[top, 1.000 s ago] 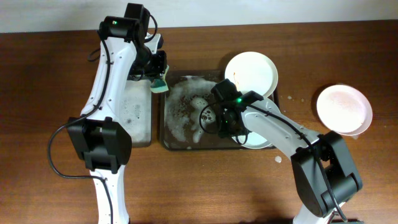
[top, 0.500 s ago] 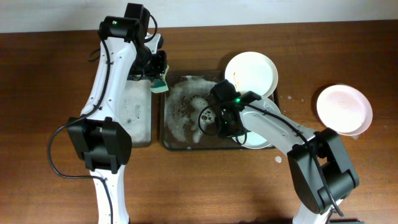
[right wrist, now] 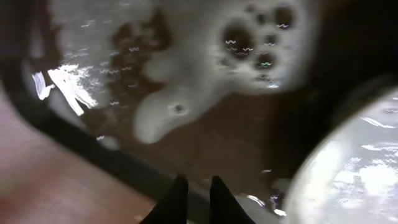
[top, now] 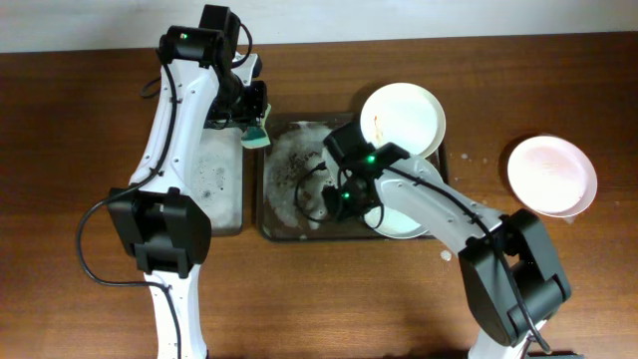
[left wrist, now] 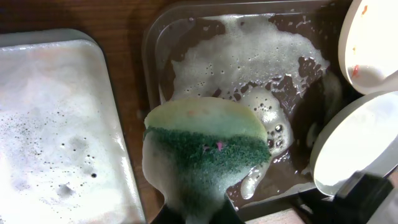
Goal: Clean dirty plates on tray and stack at the side
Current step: 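Lift the white plate with right gripper and carry it right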
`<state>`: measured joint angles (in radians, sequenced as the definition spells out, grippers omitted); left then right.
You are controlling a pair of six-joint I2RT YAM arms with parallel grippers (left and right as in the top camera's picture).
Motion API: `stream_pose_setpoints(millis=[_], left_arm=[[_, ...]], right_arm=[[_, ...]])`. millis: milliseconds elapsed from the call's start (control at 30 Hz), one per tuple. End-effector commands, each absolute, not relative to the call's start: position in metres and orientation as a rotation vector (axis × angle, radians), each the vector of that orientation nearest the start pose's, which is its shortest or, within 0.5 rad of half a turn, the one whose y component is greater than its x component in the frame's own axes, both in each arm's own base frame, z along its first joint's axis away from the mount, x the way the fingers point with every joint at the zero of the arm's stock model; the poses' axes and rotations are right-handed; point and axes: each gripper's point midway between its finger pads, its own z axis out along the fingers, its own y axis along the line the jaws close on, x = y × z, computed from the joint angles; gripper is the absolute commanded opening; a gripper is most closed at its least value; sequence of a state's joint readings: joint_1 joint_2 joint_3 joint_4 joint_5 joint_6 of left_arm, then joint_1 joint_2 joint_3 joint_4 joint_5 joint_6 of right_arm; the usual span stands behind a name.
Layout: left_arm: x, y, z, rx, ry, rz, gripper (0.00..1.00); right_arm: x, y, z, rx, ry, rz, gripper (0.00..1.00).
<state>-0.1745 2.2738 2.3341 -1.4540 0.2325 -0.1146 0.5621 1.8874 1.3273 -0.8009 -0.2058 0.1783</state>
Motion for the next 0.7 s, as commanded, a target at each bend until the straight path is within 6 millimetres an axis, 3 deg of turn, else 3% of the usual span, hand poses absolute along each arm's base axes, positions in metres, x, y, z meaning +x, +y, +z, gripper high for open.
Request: stream_pose_setpoints(millis=[0,67,133,267,500,667], left_arm=[[0.461,-0.123,0.158,0.153,2.954,-0.392,0.05],[0.460,-0.123,0.158,0.153,2.958,-0.391,0.05],[0.460,-0.123,0.158,0.153,2.958,-0.391,0.05],[0.462,-0.123,0.158,0.155,2.950,-0.391,0.05],[0.462,-0.123,0.158,0.176,2.946,-0.389,0.05],[0.464,-0.124,0.158,0.178,2.935,-0.391,0.06]], right_arm=[[0.333,0.242,0.076,-0.493,2.924,0.371,0.13],[0.354,0.209,0.098,-0.197,2.945,0.260,0.13],[0.363,0.184,0.108,-0.035,2.953,0.247,0.14],[0.369,0.114,0.109,0.211,3.006,0.194,0.21],[0.357,0.038,0.075,0.236,3.078,0.289,0.33],[0.350,0.032,0.050,0.169,3.066,0.430,0.35]])
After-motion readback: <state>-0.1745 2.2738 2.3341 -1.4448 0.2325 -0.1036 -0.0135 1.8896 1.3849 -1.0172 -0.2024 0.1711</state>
